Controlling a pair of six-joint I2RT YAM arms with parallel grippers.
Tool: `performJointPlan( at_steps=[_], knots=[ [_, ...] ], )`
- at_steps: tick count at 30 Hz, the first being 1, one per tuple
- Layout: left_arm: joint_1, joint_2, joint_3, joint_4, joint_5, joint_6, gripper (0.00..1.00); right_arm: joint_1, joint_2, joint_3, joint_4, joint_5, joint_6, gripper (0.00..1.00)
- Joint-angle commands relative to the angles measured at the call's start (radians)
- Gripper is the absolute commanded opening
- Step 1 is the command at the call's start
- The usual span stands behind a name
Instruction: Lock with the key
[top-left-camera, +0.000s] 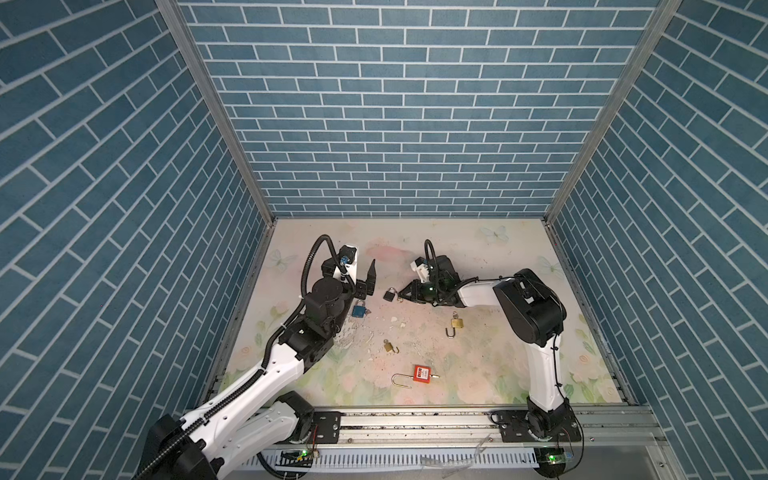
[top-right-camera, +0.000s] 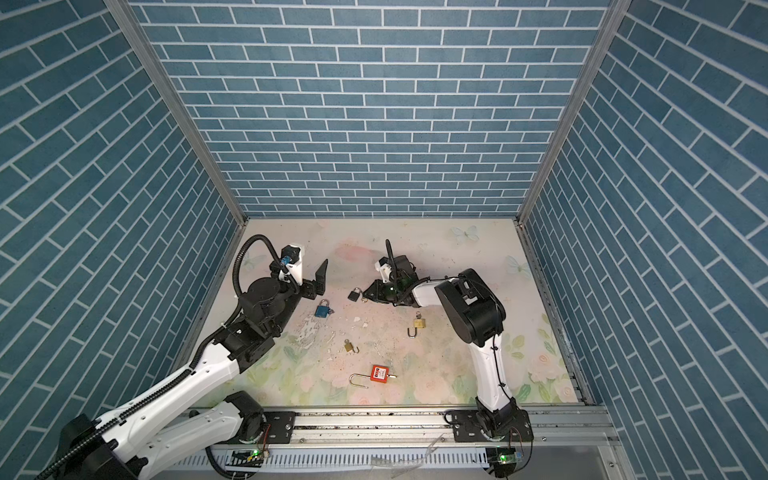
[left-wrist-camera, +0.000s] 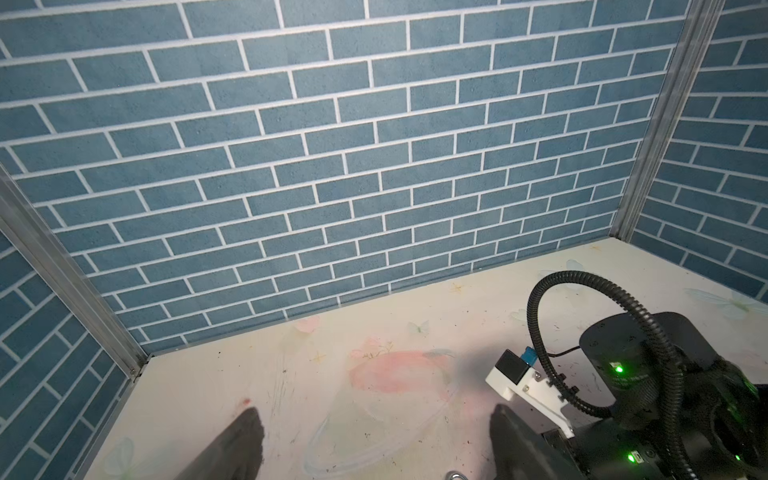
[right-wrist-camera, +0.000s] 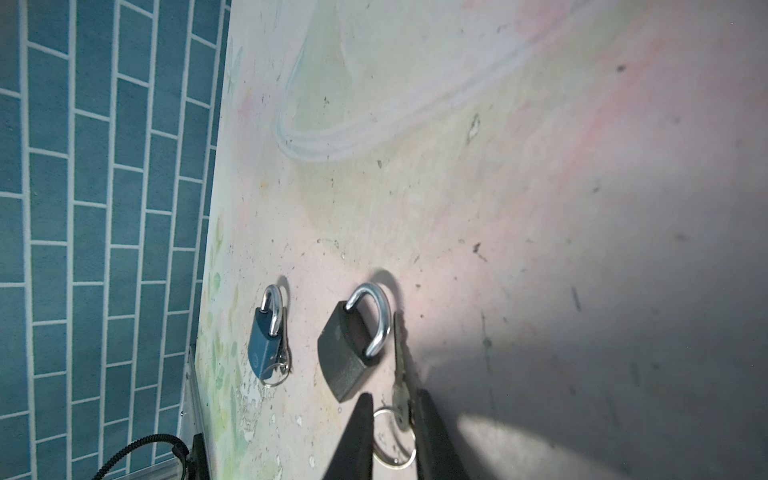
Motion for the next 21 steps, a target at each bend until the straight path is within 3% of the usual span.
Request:
performJointPlan(
  at_steps=[1,21],
  knots=[
    [0.004,0.0,-0.008,0.015,-0.001,0.016,0.86,0.008,0.034,0.016,-0.02,-0.005,0.022,0.21],
    [0.004,-0.004,-0.008,0.007,-0.008,0.014,0.86,0.027,0.039,0.04,-0.025,-0.01,0.027,0.22]
  ],
)
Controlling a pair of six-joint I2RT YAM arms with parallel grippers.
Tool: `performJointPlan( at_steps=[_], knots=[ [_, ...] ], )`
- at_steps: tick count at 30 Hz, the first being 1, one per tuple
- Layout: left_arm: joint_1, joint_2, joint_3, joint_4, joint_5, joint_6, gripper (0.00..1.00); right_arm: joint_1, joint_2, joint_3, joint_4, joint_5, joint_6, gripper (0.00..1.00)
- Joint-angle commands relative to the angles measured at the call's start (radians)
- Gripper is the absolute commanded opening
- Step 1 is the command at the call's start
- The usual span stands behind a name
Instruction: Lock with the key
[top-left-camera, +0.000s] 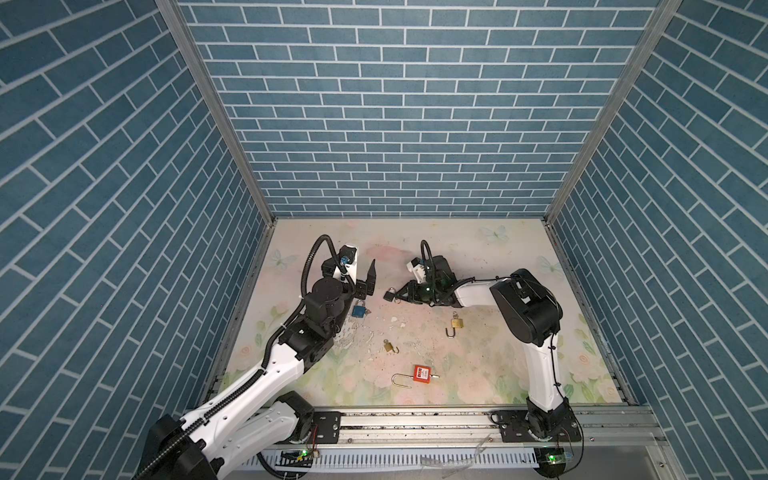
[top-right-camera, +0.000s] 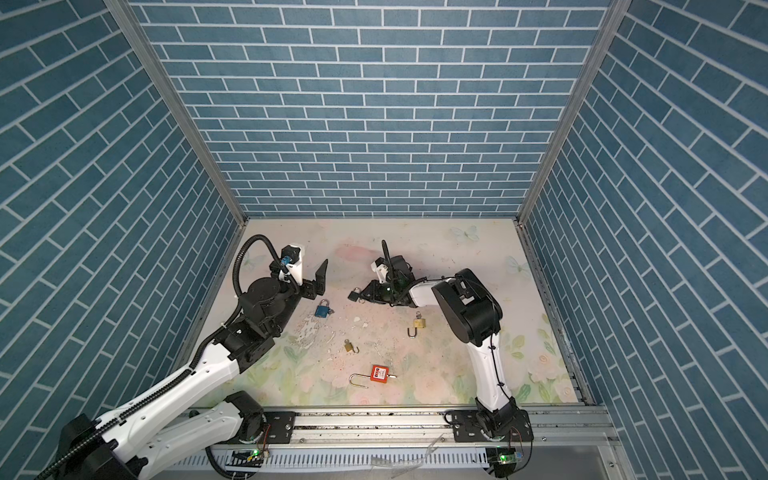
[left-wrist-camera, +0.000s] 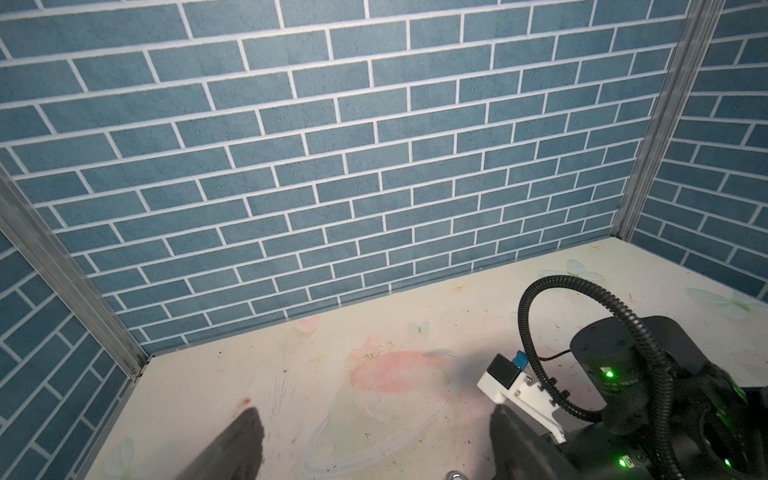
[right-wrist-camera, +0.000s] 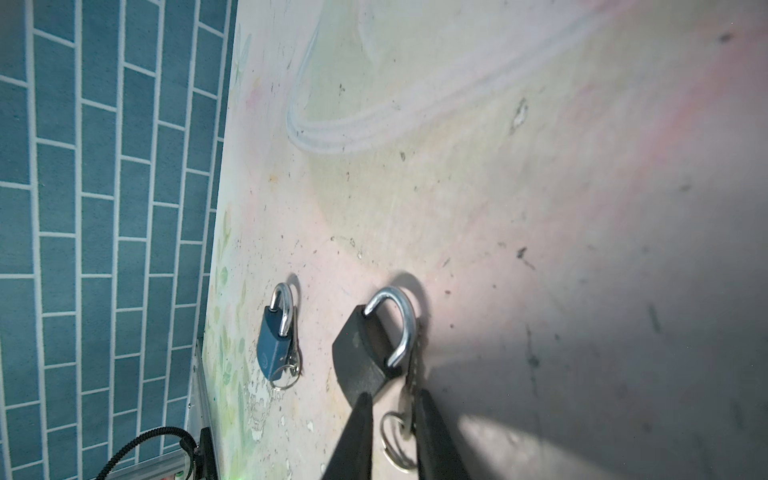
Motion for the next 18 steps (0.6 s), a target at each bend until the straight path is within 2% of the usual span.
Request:
performJointPlan(
  at_steps=[1,6,9,13,18],
  knots=[
    [0.003,-0.003,-0.008,0.006,-0.006,0.012,0.86,0.004,0.013,0.012,-0.034,0.018,0.01,0.24],
    [0.003,-0.007,-0.005,-0.002,-0.052,-0.01,0.86,0.0,-0.099,-0.025,-0.056,0.123,-0.035,0.37],
    [0.002,-0.005,0.013,-0.016,-0.162,-0.075,0.86,-0.001,-0.179,-0.03,-0.096,0.178,-0.091,0.43],
    [0.006,-0.002,0.07,-0.118,-0.221,-0.158,0.86,-0.002,-0.309,-0.075,-0.114,0.256,-0.157,0.47],
    [0.009,-0.002,0.154,-0.353,-0.196,-0.356,0.86,-0.001,-0.521,-0.198,-0.127,0.351,-0.233,0.49]
  ],
)
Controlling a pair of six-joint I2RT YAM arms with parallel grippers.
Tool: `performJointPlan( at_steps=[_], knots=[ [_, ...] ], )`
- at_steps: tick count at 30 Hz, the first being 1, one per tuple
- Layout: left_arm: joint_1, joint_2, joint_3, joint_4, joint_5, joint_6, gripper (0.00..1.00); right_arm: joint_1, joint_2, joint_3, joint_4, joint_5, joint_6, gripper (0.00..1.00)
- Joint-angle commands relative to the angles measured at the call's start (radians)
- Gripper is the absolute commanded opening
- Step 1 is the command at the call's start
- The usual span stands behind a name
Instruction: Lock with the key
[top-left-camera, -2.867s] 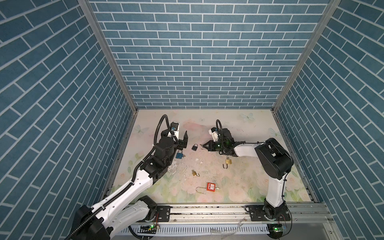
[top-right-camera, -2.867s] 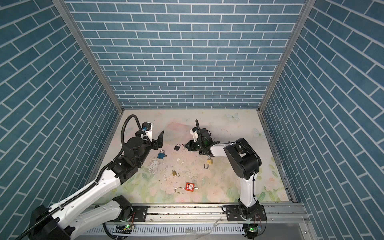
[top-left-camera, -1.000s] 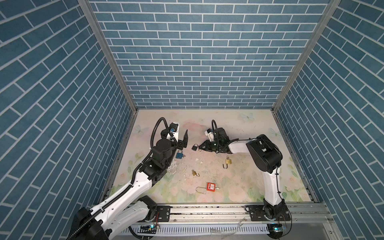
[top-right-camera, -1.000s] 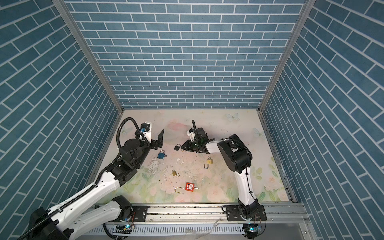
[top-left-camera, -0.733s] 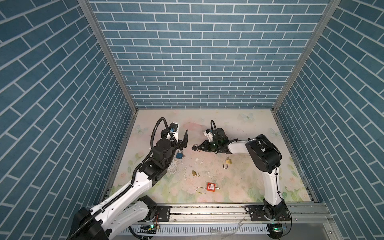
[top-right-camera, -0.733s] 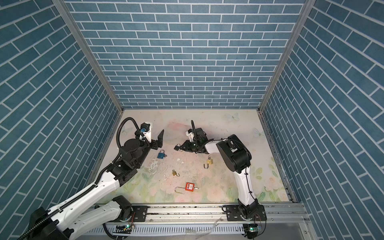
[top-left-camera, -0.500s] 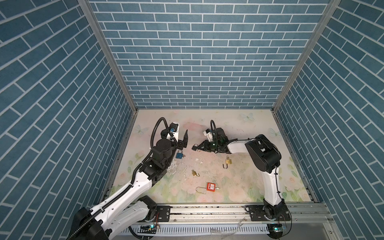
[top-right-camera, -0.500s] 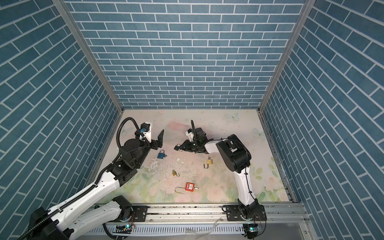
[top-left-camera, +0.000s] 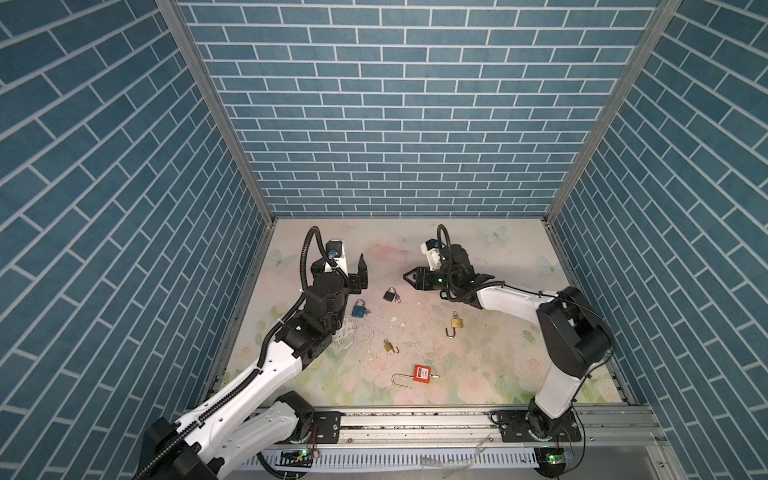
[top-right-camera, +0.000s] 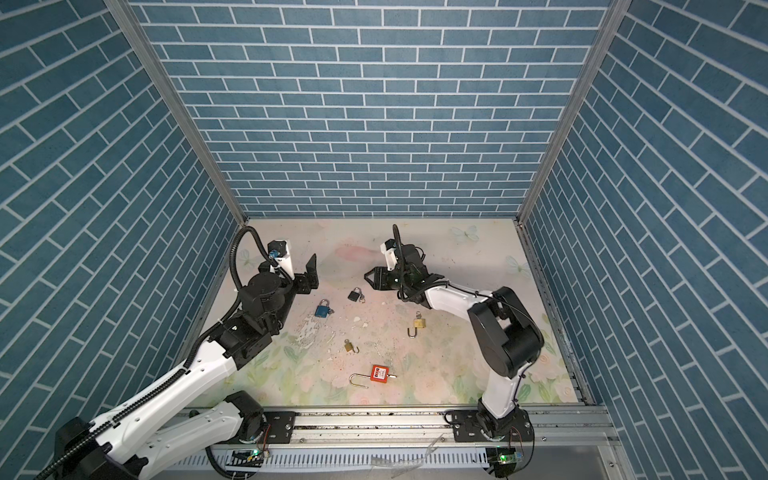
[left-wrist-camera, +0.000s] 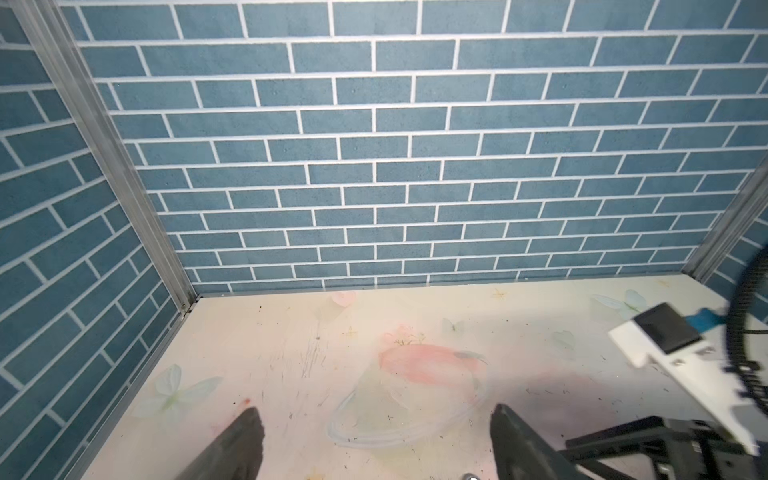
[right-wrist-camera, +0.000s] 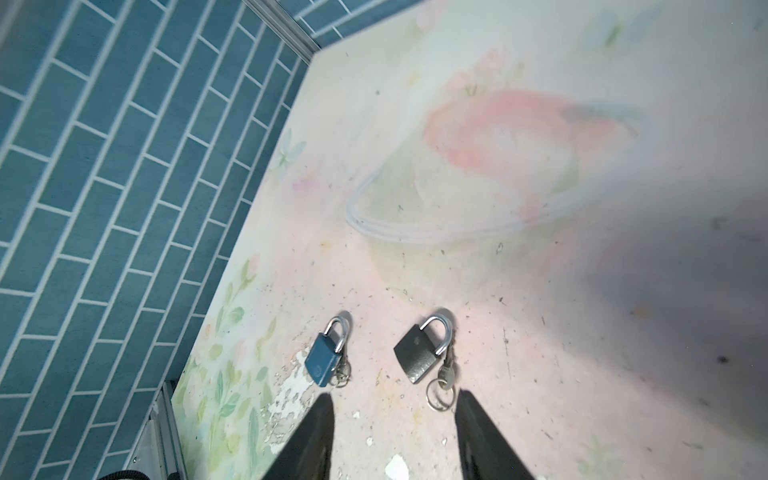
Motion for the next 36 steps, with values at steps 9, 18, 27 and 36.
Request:
performJointPlan(
  at_steps=[9,18,27,36],
  knots=[
    [-0.065,-0.021,0.065,-0.498,0.071,-0.474,0.86,0.003,-0.429,-0.317,-0.121,0.149,-0.112,0.51],
    [-0.381,0.033,0.035,-0.68,-0.035,-0.724,0.86,0.055,-0.53,-0.424,-0.284,0.084,-0.092,0.51],
    [-0.464,0.01,-0.117,-0.703,0.052,-0.929,0.86,0.341,-0.518,-0.407,-0.408,0.203,-0.152,0.53],
    [-0.335,-0.127,-0.183,-0.727,0.158,-0.844,0.86,0.543,-0.304,-0.286,-0.556,0.308,-0.3,0.58]
  ],
)
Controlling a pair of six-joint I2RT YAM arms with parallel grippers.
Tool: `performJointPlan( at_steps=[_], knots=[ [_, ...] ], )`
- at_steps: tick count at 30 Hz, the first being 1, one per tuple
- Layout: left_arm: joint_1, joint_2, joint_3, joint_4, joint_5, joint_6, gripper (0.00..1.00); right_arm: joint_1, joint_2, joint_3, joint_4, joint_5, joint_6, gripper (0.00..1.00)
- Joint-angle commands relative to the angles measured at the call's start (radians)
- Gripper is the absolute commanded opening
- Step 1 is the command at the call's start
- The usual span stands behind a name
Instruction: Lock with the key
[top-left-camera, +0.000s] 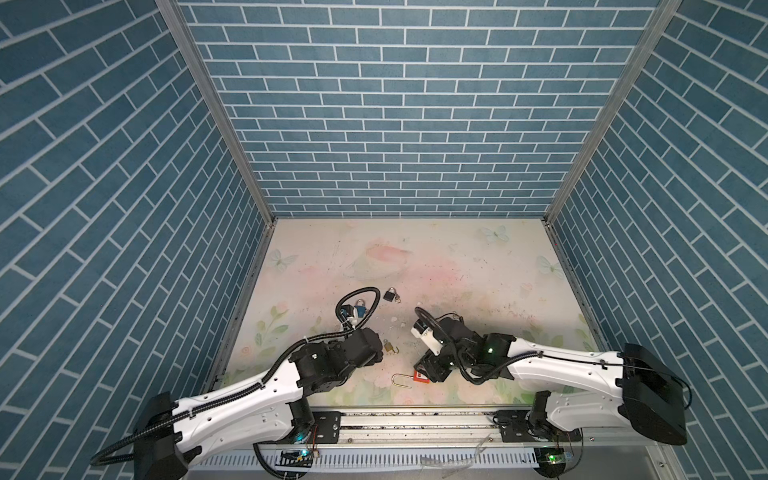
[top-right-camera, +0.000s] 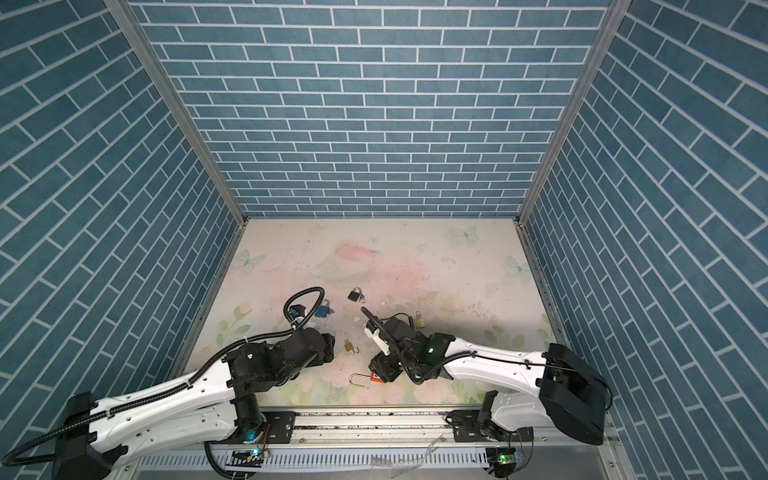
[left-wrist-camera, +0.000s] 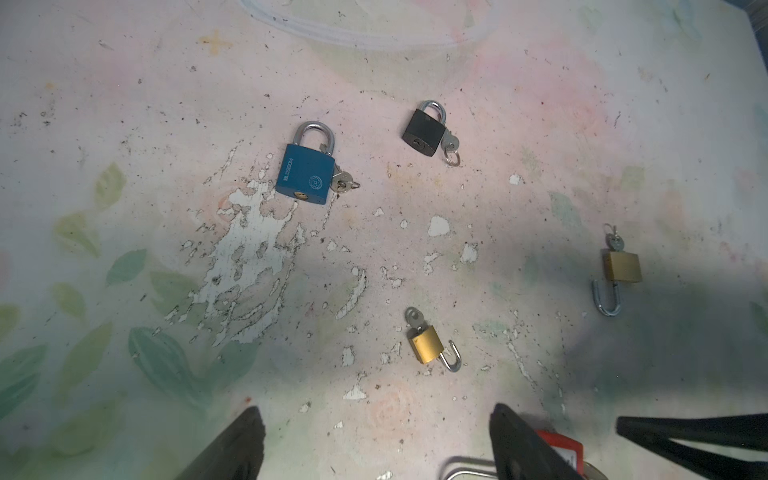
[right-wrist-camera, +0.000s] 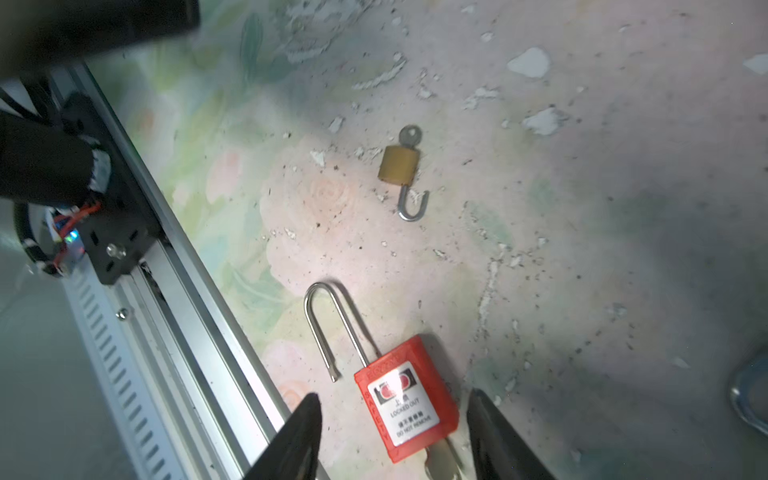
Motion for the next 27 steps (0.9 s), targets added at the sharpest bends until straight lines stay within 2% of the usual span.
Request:
performJointPlan(
  at_steps=[1,5,9,14,17,20,27],
  knots=[
    [0.13,-0.056,-0.028,0.003,0.105,0.064,0.86,0.039,0.093,0.069,-0.116,0.07,-0.107,0.58],
    [0.326,-0.115,-0.074,0.06,0.276,0.159,0.86,0.084,0.194,0.145,-0.182,0.106,-0.151,0.59],
    [0.408,-0.115,-0.085,0.086,0.32,0.201,0.86,0.098,0.24,0.172,-0.212,0.143,-0.161,0.59],
    [0.415,-0.084,-0.083,0.112,0.316,0.207,0.86,0.1,0.266,0.18,-0.235,0.155,-0.143,0.58],
    [0.417,-0.067,-0.09,0.132,0.319,0.203,0.86,0.1,0.274,0.178,-0.236,0.141,-0.131,0.53],
    [0.42,-0.057,-0.095,0.139,0.319,0.199,0.86,0.1,0.281,0.184,-0.248,0.141,-0.114,0.46],
    [0.42,-0.069,-0.094,0.146,0.304,0.18,0.86,0.1,0.222,0.156,-0.243,0.141,-0.042,0.19]
  ],
)
